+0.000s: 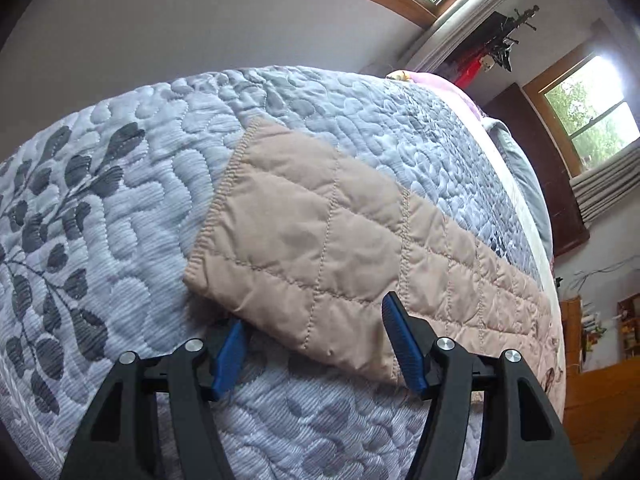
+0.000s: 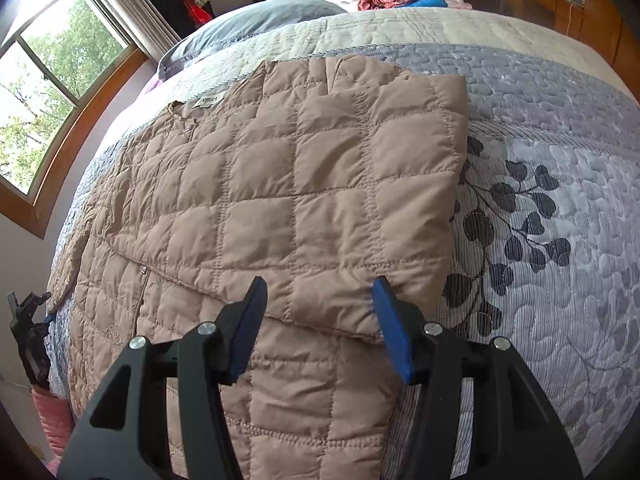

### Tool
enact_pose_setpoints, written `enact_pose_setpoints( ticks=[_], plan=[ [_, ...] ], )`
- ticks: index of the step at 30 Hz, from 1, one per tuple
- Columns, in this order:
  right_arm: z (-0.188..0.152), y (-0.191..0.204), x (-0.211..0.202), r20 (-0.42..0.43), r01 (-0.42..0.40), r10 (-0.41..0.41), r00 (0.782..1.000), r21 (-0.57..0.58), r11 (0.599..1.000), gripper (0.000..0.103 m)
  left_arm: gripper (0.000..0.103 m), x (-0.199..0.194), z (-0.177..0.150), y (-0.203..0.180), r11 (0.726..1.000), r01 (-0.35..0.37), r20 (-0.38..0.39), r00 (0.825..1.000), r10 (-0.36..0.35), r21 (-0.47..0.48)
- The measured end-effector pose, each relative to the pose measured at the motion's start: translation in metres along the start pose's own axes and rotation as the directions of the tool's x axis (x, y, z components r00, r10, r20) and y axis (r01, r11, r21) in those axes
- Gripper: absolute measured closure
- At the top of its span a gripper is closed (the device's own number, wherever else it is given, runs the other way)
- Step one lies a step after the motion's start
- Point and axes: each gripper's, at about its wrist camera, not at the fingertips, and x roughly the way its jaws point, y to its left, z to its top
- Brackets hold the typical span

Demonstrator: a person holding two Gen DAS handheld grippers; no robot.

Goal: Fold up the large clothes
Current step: 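Grasp the cuff of the other sleeve with the left gripper, then fold the held sleeve across the coat body with the left gripper, release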

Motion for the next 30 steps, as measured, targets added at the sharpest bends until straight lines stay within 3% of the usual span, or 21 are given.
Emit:
enact_pose_setpoints(
  ticks=[2, 4, 7, 18, 21, 25, 28, 30],
  plan=[
    [0.001, 0.003, 0.004, -0.001, 0.001, -0.001, 1.000, 0.001, 1.000, 0.048, 0.049, 0.001, 0.003, 0.002, 1.000, -0.024, 0.018, 1.000, 0.024, -0.011],
    [0.001, 0.003, 0.004, -0.001, 0.004, -0.004, 1.000, 0.000, 1.000, 0.048, 0.068, 0.000, 0.005, 0.002, 0.998, -0.062, 0.032, 0.998, 0.063, -0.026],
    [0.002, 0.003, 0.006, -0.002, 0.009, -0.009, 1.000, -0.003, 1.000, 0.048, 0.084, -0.002, 0.007, 0.008, 0.996, -0.056, 0.043, 0.997, 0.059, -0.070],
    [0.004, 0.000, 0.019, -0.009, 0.002, -0.002, 1.000, 0.012, 1.000, 0.047, 0.097, 0.007, 0.011, -0.013, 0.990, -0.141, 0.092, 0.986, 0.140, 0.005],
    [0.004, -0.002, 0.011, 0.010, -0.026, 0.026, 1.000, 0.024, 0.999, 0.048, 0.098, -0.011, 0.009, -0.035, 0.994, -0.107, 0.147, 0.984, 0.101, 0.035],
    [0.001, -0.006, -0.007, 0.051, -0.056, 0.054, 0.997, 0.035, 0.998, 0.048, 0.098, -0.045, -0.012, -0.101, 0.980, -0.041, 0.229, 0.973, -0.004, 0.195],
    [-0.002, -0.004, -0.015, 0.064, -0.066, 0.063, 0.996, 0.037, 0.997, 0.048, 0.098, -0.061, -0.040, -0.164, 0.935, 0.006, 0.239, 0.966, -0.096, 0.354],
    [-0.004, -0.002, -0.016, 0.067, -0.064, 0.062, 0.996, 0.027, 0.998, 0.048, 0.098, -0.062, -0.067, -0.208, 0.887, 0.046, 0.204, 0.967, -0.156, 0.460]
  ],
)
